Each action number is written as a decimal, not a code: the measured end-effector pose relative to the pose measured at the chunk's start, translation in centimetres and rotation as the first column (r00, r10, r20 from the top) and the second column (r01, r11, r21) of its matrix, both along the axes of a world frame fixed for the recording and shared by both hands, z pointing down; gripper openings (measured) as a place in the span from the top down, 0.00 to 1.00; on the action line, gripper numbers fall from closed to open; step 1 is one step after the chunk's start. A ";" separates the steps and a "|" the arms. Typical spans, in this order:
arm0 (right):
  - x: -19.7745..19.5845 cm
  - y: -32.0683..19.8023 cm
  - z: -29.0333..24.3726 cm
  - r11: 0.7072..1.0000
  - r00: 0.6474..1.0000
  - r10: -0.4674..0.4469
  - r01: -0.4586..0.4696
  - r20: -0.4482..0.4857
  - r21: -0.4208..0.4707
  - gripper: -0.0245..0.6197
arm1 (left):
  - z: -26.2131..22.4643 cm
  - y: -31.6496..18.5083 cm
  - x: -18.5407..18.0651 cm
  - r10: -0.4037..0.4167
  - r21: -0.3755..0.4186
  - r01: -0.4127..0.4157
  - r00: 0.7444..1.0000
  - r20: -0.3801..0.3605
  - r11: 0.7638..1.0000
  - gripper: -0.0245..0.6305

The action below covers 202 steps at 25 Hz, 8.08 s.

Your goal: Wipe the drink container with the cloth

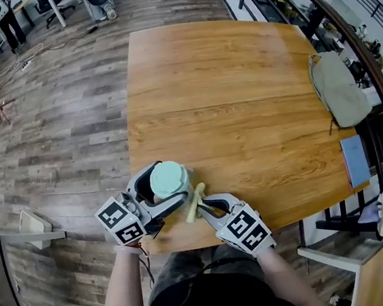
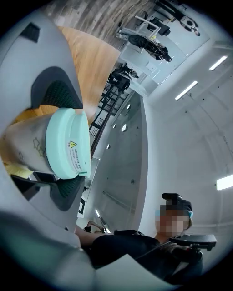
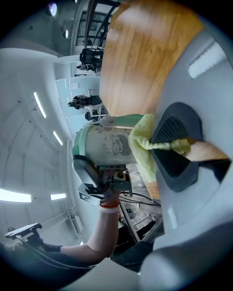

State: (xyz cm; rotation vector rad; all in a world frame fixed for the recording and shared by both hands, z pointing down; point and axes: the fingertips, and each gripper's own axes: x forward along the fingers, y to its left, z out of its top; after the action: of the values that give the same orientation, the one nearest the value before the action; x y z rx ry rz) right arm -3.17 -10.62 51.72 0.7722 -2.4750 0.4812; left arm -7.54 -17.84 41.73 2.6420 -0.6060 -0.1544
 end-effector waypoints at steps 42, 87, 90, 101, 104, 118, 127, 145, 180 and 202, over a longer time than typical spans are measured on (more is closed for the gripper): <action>-1.0 -4.1 -8.0 0.966 0.985 0.126 -0.150 0.119 0.211 0.90 | 0.7 0.9 -2.0 0.350 0.052 -0.350 0.937 0.011 0.935 0.27; 5.6 1.4 1.0 0.938 0.937 0.347 -0.347 -0.053 -0.006 0.90 | -0.3 6.0 2.1 0.448 0.192 -0.513 0.842 0.302 0.836 0.27; 6.0 1.2 -0.3 0.923 0.923 0.385 -0.385 0.008 0.008 0.90 | -0.1 6.6 2.5 0.427 0.189 -0.499 0.846 0.321 0.846 0.27; 5.1 1.3 -2.0 0.978 0.979 0.201 -0.202 0.023 0.050 0.90 | 0.5 7.8 1.7 0.262 0.157 -0.327 0.907 0.330 0.932 0.27; 5.8 1.4 -2.8 0.988 0.990 0.139 -0.140 0.019 0.062 0.90 | 0.5 7.6 1.3 0.181 0.145 -0.238 0.929 0.322 0.960 0.27; 8.1 3.8 -2.8 0.999 0.998 -0.031 0.028 0.056 0.044 0.90 | 0.6 8.1 1.4 -0.378 0.220 0.324 0.880 0.288 0.920 0.27; 8.9 5.3 -2.7 0.993 0.993 -0.107 0.104 0.046 0.054 0.90 | 0.1 6.6 1.4 -0.687 0.224 0.650 0.663 0.298 0.726 0.26; 7.1 4.0 -3.8 0.994 0.993 -0.091 0.087 0.070 0.070 0.90 | -0.6 5.3 0.2 -0.531 0.233 0.485 0.817 0.225 0.843 0.26; -4.7 0.6 -6.6 0.972 0.975 -0.215 0.208 0.057 0.105 0.90 | -0.8 5.2 -4.2 -0.113 0.099 0.112 0.994 0.004 0.989 0.26; -2.9 2.5 2.1 0.985 0.986 -0.160 0.156 -0.046 -0.078 0.90 | -0.5 5.3 -5.6 -0.077 0.081 0.078 0.997 -0.004 0.994 0.26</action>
State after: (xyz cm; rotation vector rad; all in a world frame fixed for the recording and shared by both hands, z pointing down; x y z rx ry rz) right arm -6.05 -8.15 53.86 0.5465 -2.4315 0.4856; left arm -13.13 -12.51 41.18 2.6977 -0.7169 -0.2073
